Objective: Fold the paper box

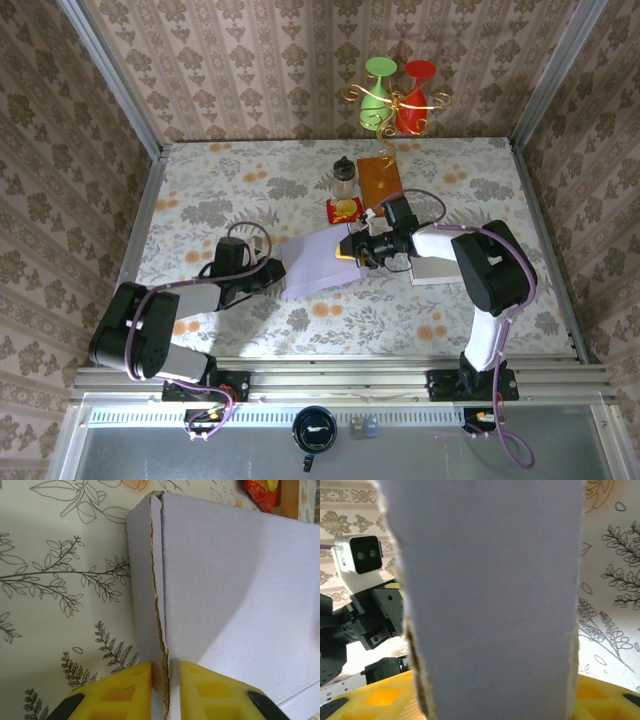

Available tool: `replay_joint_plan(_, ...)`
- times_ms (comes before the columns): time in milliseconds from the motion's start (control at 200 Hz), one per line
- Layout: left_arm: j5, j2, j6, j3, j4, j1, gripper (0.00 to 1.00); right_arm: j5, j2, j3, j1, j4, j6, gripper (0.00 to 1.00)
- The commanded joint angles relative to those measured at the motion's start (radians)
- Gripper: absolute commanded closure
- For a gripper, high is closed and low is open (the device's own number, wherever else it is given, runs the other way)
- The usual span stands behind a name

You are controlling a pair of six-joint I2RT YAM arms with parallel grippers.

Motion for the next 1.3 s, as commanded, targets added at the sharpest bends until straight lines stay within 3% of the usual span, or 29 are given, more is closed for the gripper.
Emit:
replay_joint_plan(0,-0.037,0.026,0.018,0.002,-0.098,0.001,0.79,-0.024,-0.059,-0.021,0.01,0.064,0.072,0.48)
replay_joint_plan(185,-0.083,-0.129,0.11,0.065,-0.202,-0.025,0.68,-0.006,-0.095,-0.032,0.007,0.082,0.185,0.52)
replay_joint_plan(330,-0.139,-0.312,0.273,0.089,-0.218,-0.08,0.62,0.006,-0.12,-0.044,0.002,0.087,0.3,0.55)
replay_joint_plan(540,-0.125,-0.483,0.503,0.096,-0.27,-0.151,0.57,0.015,-0.155,-0.066,-0.012,0.099,0.473,0.61)
replay_joint_plan(715,-0.036,-0.503,0.703,0.148,-0.418,-0.196,0.54,0.027,-0.193,-0.07,-0.017,0.056,0.548,0.63)
replay_joint_plan(880,-0.104,-0.503,0.912,0.23,-0.598,-0.292,0.47,-0.006,-0.223,-0.082,-0.038,-0.058,0.664,0.65)
replay_joint_plan(985,-0.177,-0.478,1.038,0.285,-0.7,-0.358,0.34,-0.026,-0.268,-0.108,-0.047,-0.132,0.739,0.66)
replay_joint_plan(1130,-0.247,-0.411,1.161,0.344,-0.79,-0.42,0.32,-0.042,-0.325,-0.153,-0.059,-0.233,0.828,0.66)
replay_joint_plan(1300,-0.304,-0.336,1.24,0.373,-0.82,-0.484,0.29,-0.049,-0.379,-0.254,-0.089,-0.182,0.995,0.68)
